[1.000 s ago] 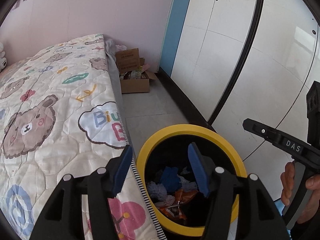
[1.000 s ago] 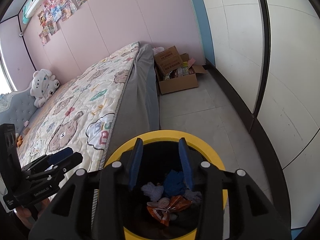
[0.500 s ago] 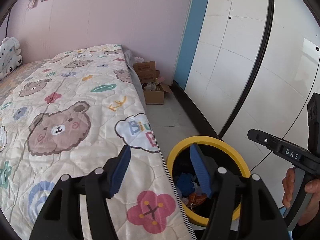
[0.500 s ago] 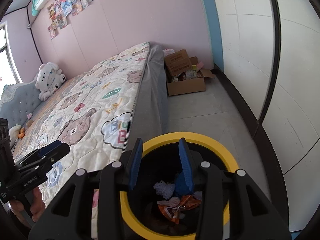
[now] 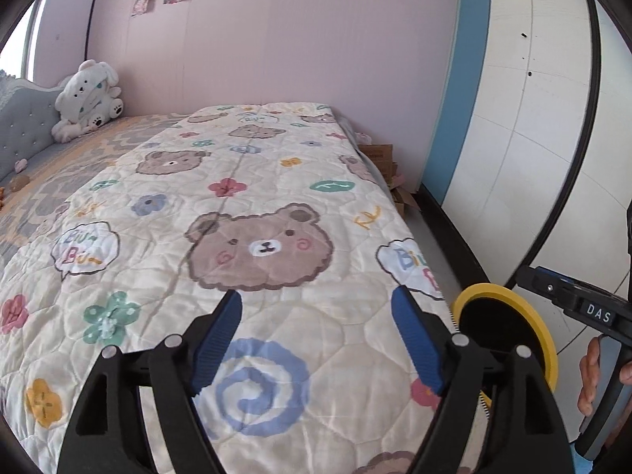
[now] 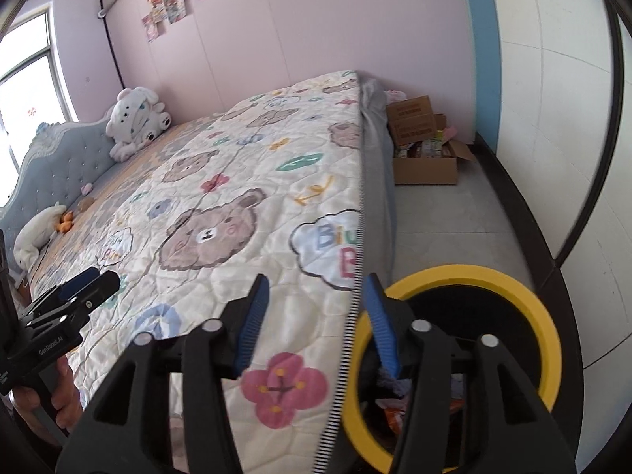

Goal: Collect trash

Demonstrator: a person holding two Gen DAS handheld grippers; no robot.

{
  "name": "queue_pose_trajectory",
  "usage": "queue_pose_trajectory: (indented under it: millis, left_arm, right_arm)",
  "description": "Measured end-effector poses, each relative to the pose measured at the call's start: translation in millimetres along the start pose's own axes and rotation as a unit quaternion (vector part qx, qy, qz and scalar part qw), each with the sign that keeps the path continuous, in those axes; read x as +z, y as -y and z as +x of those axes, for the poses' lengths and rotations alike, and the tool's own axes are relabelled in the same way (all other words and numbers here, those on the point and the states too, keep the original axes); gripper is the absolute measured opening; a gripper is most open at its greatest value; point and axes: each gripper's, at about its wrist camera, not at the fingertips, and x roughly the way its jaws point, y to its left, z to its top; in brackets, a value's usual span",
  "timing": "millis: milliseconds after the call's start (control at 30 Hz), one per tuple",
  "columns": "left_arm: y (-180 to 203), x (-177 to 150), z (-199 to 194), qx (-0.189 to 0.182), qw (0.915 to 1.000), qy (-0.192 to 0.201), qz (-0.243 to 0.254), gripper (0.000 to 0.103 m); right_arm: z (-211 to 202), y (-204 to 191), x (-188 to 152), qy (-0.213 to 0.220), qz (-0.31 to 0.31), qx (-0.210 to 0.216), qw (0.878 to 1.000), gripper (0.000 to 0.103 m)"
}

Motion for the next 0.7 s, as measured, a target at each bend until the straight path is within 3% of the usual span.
queue_pose_trajectory:
  millis: [67, 200, 267, 700]
  left_arm:
    - [-18.3, -1.0, -7.0, 0.017, 0.9998, 0.005, -0.01, 0.082]
    - [-49.2, -5.5, -19.8, 0.049, 0.9983, 0.017, -0.025, 0.09]
    - [-61.1, -8.3, -27.0, 0.057, 0.9977, 0.024, -0.029, 0.092]
    - [-83.0, -9.6, -83.8, 0.083, 0.9912, 0.095, -0.039, 0.095]
  right_arm:
    - [6.6, -14.7, 0.9, -0.003, -0.004, 0.004, 1.0, 0.066]
    - [15.1, -47.8, 1.7, -0.005, -0.016, -0.001, 1.0, 0.089]
    - [16.3, -61.7, 1.7, -0.001, -0.024, -0.007, 1.0, 0.095]
    - [-32.7, -111.2, -4.0, 0.125, -0.049, -0.052, 0.99, 0.095]
